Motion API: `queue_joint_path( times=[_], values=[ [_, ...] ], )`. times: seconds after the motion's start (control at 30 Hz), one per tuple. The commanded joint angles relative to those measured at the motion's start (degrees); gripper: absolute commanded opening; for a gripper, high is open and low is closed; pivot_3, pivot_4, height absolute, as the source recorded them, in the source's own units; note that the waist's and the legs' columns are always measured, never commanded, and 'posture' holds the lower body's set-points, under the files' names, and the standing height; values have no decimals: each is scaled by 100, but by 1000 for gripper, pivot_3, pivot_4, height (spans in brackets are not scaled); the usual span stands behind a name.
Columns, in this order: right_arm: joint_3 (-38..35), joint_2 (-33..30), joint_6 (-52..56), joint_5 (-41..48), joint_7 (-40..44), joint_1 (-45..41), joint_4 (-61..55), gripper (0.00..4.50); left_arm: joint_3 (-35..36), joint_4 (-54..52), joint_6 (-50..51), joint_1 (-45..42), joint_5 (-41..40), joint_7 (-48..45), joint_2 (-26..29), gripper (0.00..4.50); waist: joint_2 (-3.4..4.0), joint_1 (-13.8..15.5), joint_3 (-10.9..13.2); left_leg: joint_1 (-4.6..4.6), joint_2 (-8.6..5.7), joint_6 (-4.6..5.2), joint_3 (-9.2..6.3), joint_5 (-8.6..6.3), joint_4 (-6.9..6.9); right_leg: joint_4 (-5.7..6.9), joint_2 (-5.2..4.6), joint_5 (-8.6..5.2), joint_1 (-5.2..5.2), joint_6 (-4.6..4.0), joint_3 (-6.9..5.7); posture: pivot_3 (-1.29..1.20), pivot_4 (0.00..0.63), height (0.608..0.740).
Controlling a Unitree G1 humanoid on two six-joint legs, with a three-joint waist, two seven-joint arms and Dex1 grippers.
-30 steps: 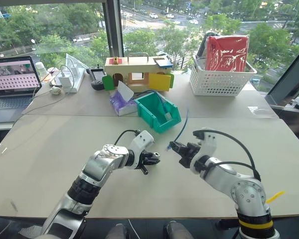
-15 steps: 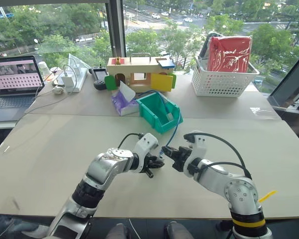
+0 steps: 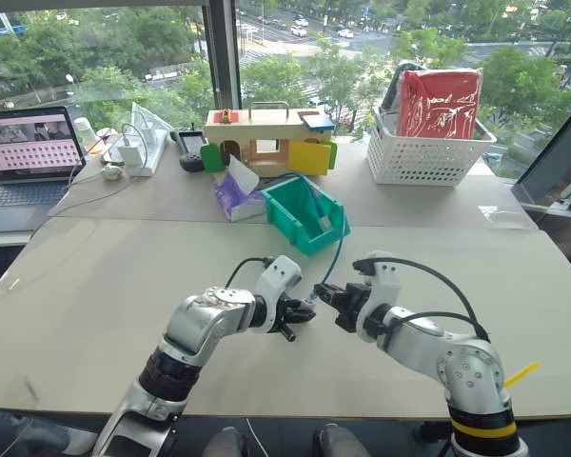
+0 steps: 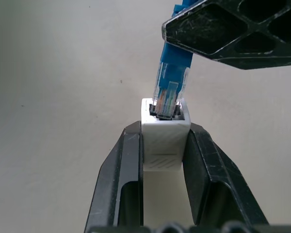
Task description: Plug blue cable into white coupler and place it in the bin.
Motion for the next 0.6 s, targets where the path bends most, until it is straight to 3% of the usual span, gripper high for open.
queue_joint_path(
  times=[0.03,0.37,0.6],
  values=[
    [270,-159,336,-243,157,-92,-98,0,123,-165,124,5,-102,135,-87,640,0,1,0,1,-1,0,0,0,0,0,0,0,0,0,0,0,150,737],
    [657,-279,943,-471,647,-147,-229,0,288,-331,426,16,-190,435,-325,640,-3,9,-2,4,-3,0,-5,0,1,0,0,-1,5,1,-1,0,150,737],
    [667,-253,1019,-689,973,333,-7,0,318,-515,606,101,-272,587,-369,640,-11,11,-16,15,-3,0,-7,0,0,-1,-1,-3,15,3,-2,0,150,737]
  ],
)
